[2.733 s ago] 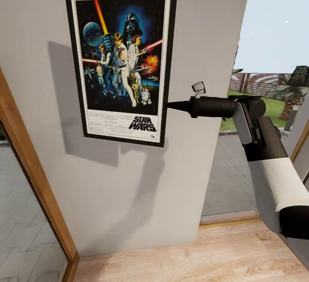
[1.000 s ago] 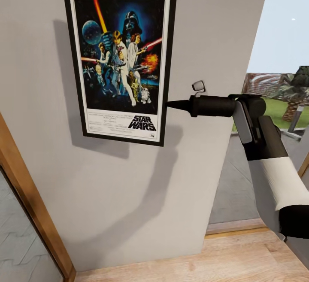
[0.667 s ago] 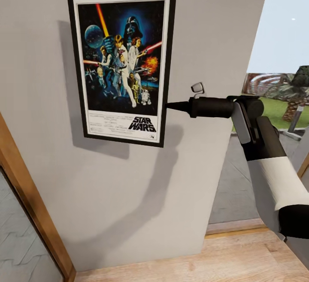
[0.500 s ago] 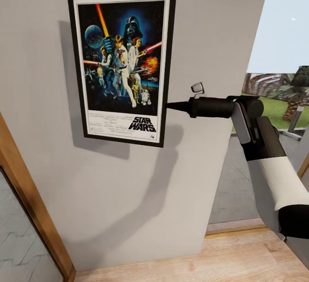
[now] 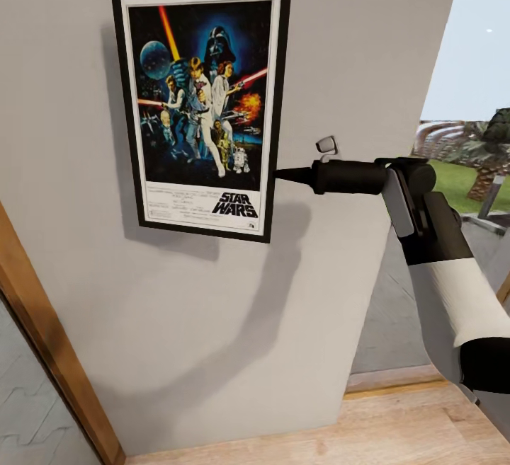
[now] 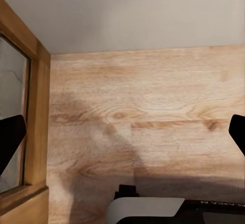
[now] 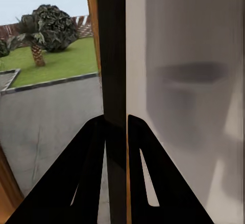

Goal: Pick up the poster from the kitchen countertop and hang it on one of the wall nails in the kitchen.

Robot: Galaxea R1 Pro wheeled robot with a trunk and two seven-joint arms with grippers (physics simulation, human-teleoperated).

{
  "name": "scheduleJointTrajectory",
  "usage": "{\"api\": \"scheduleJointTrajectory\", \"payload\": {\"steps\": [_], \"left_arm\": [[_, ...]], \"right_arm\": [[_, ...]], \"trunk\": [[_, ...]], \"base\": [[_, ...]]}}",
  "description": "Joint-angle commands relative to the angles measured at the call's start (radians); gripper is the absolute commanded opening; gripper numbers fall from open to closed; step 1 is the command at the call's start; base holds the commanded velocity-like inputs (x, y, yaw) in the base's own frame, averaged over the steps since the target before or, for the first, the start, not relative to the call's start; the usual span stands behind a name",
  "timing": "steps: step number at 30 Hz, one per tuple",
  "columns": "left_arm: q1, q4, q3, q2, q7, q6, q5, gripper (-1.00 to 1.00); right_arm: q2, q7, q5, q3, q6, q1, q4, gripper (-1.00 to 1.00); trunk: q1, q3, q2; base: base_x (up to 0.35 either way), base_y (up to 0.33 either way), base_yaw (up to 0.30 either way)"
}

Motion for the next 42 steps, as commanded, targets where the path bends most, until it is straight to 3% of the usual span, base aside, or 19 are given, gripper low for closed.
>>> {"api": "scheduleJointTrajectory", "payload": {"steps": [1,42], "left_arm": [[0.000,-0.001,0.000,0.000,0.000,-0.002,0.000,1.00],[0.001,-0.004,0.004,-0.010,0.000,-0.003,0.000,1.00]], "right_arm": [[-0.001,0.001,-0.006,0.001,0.008,-0.001,0.000,-1.00],[0.000,0.001,-0.012,0.006,0.008,-0.001,0.004,-1.00]], "trunk": [[0.001,0.000,-0.001],[0.001,0.000,-0.001]], "base": [[0.119,0.069,0.000],[0.007,0.004,0.000]]}}
